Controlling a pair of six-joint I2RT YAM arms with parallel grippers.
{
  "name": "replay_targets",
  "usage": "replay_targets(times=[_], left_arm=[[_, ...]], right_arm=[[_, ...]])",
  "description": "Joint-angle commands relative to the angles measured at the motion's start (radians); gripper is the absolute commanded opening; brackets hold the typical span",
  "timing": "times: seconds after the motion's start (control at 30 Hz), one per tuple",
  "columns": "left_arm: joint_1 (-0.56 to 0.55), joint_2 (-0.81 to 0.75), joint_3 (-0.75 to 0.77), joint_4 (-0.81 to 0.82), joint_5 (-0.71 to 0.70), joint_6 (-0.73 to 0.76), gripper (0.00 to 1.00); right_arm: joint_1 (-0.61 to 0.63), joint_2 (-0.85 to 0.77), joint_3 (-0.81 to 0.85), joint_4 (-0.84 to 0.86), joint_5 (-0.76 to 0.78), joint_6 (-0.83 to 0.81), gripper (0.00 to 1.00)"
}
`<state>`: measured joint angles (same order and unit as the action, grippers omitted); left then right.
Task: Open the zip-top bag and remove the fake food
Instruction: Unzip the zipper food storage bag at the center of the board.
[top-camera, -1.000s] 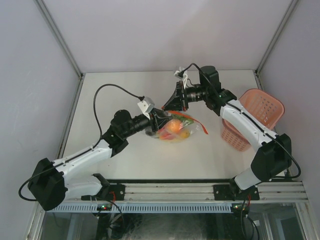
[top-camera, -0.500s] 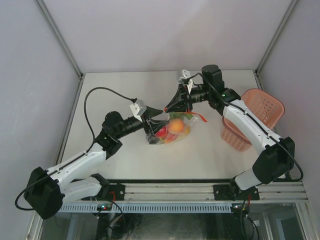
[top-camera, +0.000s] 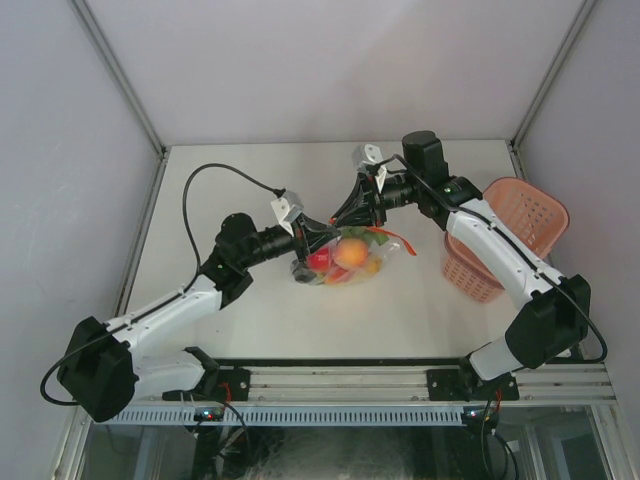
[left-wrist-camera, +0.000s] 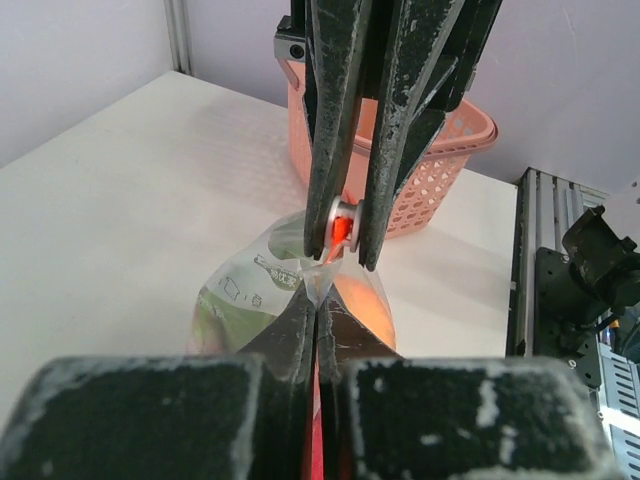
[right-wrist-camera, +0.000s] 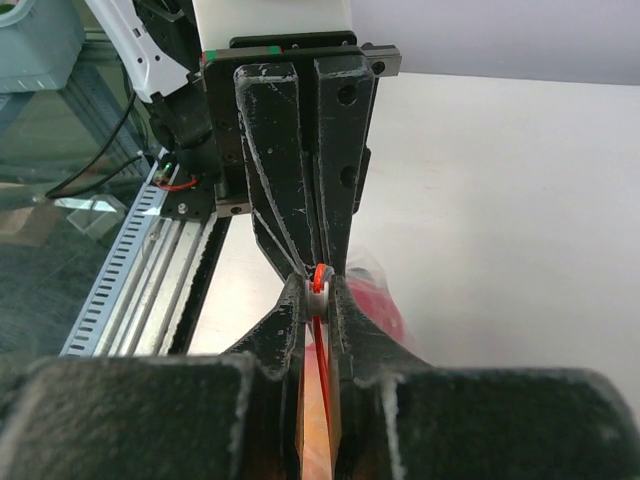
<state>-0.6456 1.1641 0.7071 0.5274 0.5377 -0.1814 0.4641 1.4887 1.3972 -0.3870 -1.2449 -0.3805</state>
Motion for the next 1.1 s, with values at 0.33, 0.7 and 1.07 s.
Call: replay_targets(times=[0.33,0.7,1.07], left_arm=[[0.004,-0.083,-0.026,0.082,-0.087,0.021,0.0],[0.008,-0.101,-0.052,0.117,-0.114,-0.004,0.0],[0.013,-0.12,-0.082,0.154,-0.137,-0.028,0.0]], right_arm=[[-0.059,-0.034,0.045,-0.114,0.002,-0.129,0.0],[-0.078,-0.039,0.023,-0.159,0.008,-0.16,0.0],[-0.081,-0.053,-0.013,-0.166,0.03,-0.134,0.0]])
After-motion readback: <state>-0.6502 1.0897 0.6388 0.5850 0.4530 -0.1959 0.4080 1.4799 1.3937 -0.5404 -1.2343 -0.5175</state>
